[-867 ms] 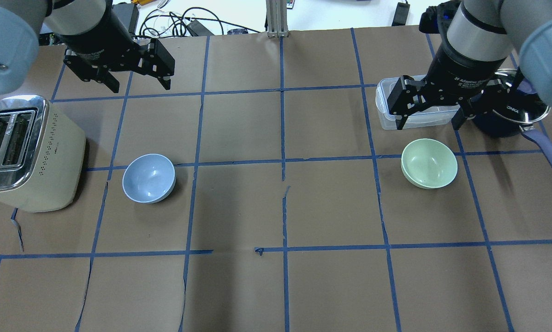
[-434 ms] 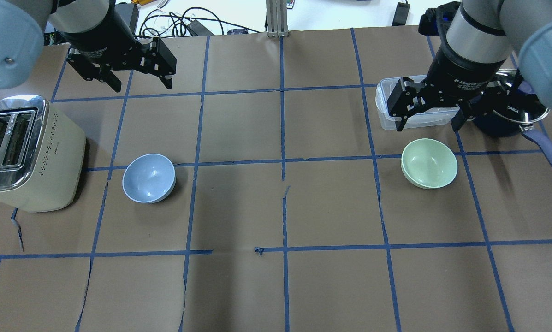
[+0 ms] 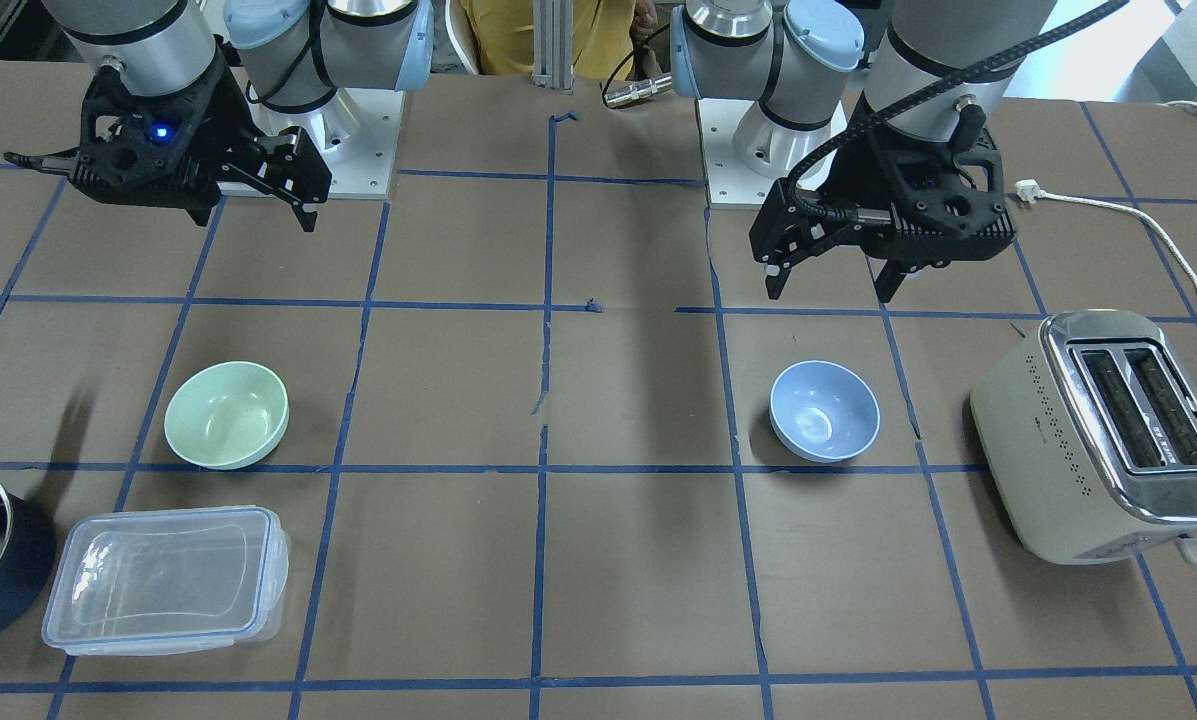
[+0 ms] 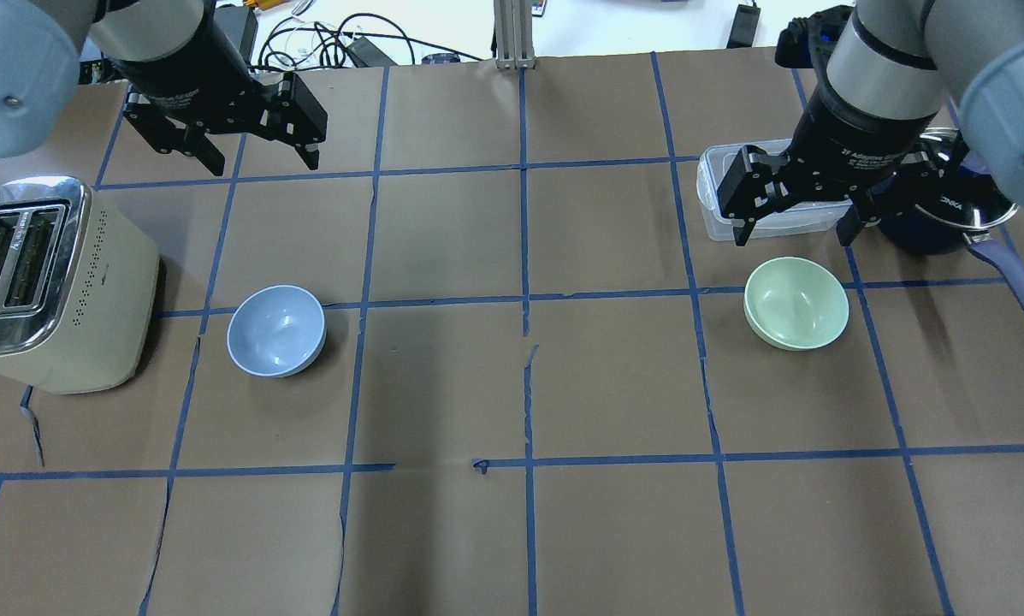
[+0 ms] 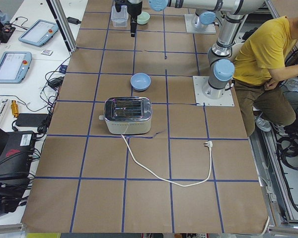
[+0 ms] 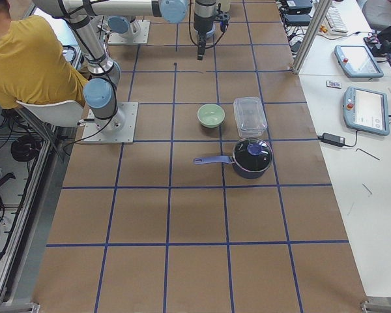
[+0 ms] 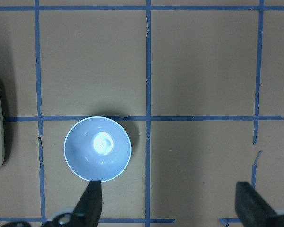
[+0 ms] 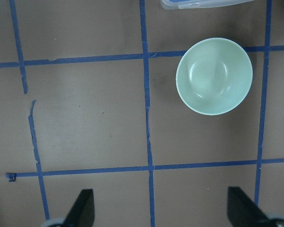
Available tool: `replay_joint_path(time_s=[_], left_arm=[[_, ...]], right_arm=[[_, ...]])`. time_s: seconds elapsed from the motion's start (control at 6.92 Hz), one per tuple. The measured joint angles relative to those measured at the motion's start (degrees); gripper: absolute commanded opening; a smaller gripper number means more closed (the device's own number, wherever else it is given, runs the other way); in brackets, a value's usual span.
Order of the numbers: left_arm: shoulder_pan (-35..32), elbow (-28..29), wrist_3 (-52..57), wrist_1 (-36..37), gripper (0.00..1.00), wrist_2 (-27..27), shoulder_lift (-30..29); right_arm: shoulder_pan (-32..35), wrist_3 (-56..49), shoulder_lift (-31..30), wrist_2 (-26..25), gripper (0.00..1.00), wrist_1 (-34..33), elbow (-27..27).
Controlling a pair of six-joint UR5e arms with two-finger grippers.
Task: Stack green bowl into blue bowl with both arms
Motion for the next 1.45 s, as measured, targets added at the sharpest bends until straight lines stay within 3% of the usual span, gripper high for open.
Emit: replay_joint_path(time_s=[1.45], left_arm=[[0.2, -0.8, 0.1, 0.2, 1.00, 0.0, -0.3]], right_arm=[[0.1, 0.1, 0.7, 0.1, 1.00, -0.7, 0.2]])
